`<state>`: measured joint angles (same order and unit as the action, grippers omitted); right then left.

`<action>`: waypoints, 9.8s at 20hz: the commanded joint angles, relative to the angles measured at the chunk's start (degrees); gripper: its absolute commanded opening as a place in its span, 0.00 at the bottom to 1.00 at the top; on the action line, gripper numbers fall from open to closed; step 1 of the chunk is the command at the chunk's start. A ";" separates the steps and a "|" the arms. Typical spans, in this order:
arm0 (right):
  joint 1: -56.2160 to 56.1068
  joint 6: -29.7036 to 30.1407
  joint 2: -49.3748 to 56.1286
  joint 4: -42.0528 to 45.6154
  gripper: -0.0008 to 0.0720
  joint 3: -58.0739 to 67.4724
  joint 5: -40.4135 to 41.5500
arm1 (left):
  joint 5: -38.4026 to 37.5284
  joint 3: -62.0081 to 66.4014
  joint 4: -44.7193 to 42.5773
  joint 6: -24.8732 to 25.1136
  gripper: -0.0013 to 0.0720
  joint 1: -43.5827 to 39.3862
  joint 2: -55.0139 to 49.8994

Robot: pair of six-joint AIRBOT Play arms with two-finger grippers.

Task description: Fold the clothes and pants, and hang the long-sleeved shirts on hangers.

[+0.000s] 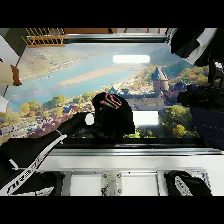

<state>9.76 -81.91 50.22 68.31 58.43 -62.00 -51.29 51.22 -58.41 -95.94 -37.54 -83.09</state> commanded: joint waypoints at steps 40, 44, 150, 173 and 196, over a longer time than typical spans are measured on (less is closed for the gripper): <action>-2.23 1.42 -12.81 6.62 0.03 15.47 -1.99 | -12.48 33.73 -10.99 0.98 0.03 38.73 41.09; -1.51 -1.53 -19.74 6.78 0.03 15.47 -1.57 | -11.41 37.90 -10.97 0.96 0.03 41.31 48.06; 10.12 -0.68 -17.42 -10.54 0.03 25.49 -1.22 | -5.29 37.94 -14.08 -7.17 0.03 46.34 47.65; -2.14 -6.78 47.78 -1.14 0.03 33.81 7.43 | 5.66 37.99 2.40 -5.88 0.03 47.28 -18.10; -5.07 -8.79 33.99 4.98 0.82 4.46 7.26 | -3.39 22.58 -12.09 -3.93 0.73 45.46 -12.15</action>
<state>4.54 -90.70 85.60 74.81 63.09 -54.46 -55.22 74.48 -70.52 -99.88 7.81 -97.30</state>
